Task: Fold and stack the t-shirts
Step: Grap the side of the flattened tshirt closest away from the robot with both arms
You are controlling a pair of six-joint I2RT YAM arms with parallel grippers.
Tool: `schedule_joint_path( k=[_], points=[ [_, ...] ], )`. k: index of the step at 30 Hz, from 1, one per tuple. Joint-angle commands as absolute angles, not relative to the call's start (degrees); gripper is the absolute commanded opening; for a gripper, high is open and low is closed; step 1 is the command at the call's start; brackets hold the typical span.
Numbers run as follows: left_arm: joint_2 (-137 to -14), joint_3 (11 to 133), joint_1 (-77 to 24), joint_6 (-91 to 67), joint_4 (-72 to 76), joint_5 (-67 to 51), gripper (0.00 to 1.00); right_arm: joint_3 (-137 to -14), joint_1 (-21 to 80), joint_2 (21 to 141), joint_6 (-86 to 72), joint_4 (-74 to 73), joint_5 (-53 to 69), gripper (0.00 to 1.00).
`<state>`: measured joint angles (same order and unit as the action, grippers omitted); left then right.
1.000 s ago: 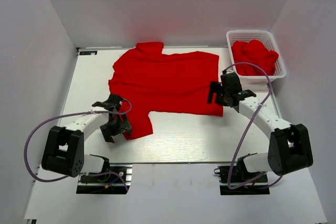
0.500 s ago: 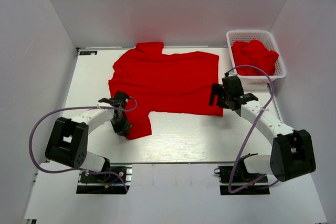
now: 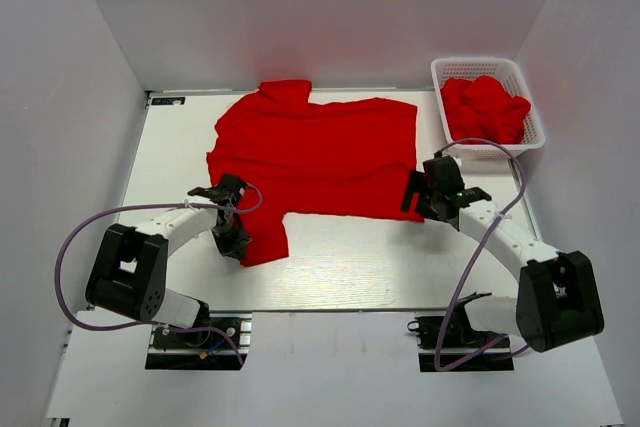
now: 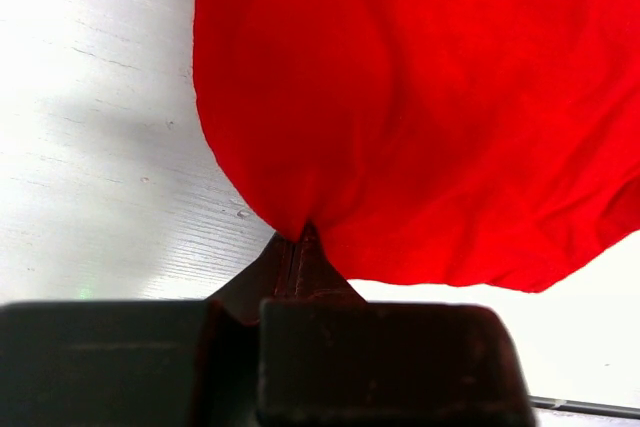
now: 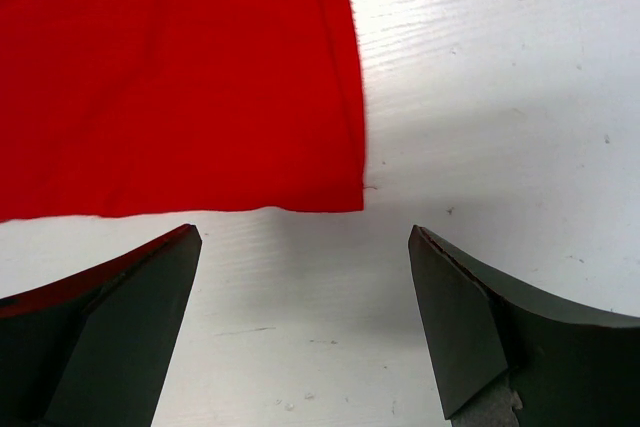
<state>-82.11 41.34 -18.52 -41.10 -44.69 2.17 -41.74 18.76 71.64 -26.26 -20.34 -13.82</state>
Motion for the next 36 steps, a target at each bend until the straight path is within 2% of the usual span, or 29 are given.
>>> schedule_joint_path(
  k=[1,8,16,22,25,28,29,32,34,36],
  points=[
    [-84.6,38.3,-18.9,-41.0,-41.0,4.8,0.00,-43.1,18.4,74.6,-29.0,-19.4,-17.8,0.90],
    [-84.6,38.3,-18.9,-40.4,-40.5,4.8,0.00,-45.2,18.5,82.9,-33.0,-18.5,-19.1,0.90],
    [-85.6,39.5,-18.9,-39.4,-40.5,4.3,0.00,-45.6,18.4,87.2,-34.4,-16.4,-18.0,0.90],
    [-85.6,40.0,-18.9,-38.3,-40.5,4.3,0.00,-44.5,18.4,89.4,-35.2,-15.3,-17.8,0.86],
    [-86.1,40.5,-18.9,-38.3,-41.0,4.3,0.00,-45.0,18.4,91.0,-35.5,-15.5,-17.8,0.80],
    [-86.7,40.5,-18.9,-38.3,-41.7,4.3,0.00,-45.9,18.5,91.7,-35.9,-16.6,-17.8,0.60],
    [-86.7,40.5,-18.9,-38.3,-42.2,4.3,0.00,-46.0,18.5,91.6,-35.9,-17.5,-17.6,0.48],
    [-86.1,41.0,-18.9,-38.3,-42.7,4.3,0.00,-45.2,18.7,90.3,-36.4,-18.5,-16.8,0.32],
    [-85.5,40.5,-18.9,-38.3,-42.7,2.8,0.00,-44.0,18.7,88.2,-36.0,-19.2,-14.8,0.16],
    [-83.7,39.9,-18.9,-38.3,-43.3,1.2,0.00,-43.3,18.7,86.9,-35.5,-19.8,-12.4,0.06]
  ],
)
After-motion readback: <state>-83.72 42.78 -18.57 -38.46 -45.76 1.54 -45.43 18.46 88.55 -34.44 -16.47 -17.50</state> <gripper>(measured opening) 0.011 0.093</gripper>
